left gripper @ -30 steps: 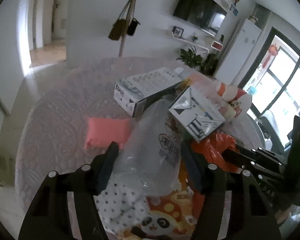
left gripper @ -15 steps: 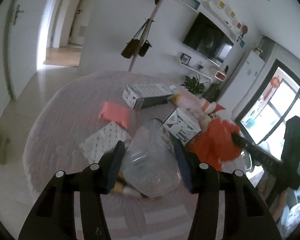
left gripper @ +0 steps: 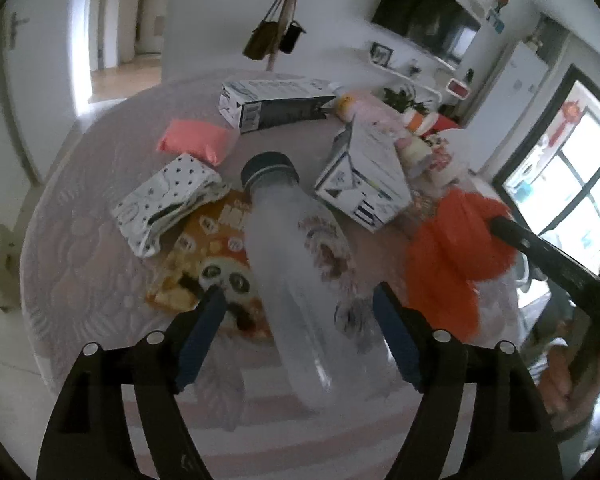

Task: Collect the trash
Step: 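Grasp the clear plastic bottle with the left tool while the right tool grasps the red plastic bag, then carry the bottle and red bag to the blue basket and release both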

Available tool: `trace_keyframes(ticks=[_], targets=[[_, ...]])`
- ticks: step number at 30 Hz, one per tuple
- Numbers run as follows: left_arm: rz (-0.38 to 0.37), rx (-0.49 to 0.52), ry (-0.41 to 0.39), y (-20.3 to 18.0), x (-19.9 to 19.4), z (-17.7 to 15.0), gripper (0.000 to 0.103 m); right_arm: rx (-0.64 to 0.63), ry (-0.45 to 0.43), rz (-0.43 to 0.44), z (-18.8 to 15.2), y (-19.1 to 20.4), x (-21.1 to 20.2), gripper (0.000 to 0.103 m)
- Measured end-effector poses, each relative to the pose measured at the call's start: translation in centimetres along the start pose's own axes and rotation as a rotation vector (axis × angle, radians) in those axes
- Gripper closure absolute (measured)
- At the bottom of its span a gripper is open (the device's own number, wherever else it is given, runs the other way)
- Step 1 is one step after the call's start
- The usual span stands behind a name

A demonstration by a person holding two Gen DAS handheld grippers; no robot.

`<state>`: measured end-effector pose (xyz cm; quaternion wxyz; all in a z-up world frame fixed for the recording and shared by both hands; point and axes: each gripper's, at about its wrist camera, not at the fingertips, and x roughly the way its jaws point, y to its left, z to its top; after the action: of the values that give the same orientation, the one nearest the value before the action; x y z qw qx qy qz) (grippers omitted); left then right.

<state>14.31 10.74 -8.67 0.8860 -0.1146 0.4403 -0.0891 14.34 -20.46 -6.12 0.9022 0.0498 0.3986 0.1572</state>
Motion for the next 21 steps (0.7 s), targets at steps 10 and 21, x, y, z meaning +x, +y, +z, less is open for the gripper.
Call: trace_keyframes(ticks=[10, 21], targets=[[0.07, 0.015, 0.021, -1.9, 2.6, -0.9, 0.036, 0.05, -0.029, 0.011, -0.7, -2.8, -1.3, 0.025], [0.025, -0.081, -0.101, -0.7, -2.0, -3.5, 0.043, -0.004, 0.035, 0.04, -1.8, 0.4, 1.5, 0.013]])
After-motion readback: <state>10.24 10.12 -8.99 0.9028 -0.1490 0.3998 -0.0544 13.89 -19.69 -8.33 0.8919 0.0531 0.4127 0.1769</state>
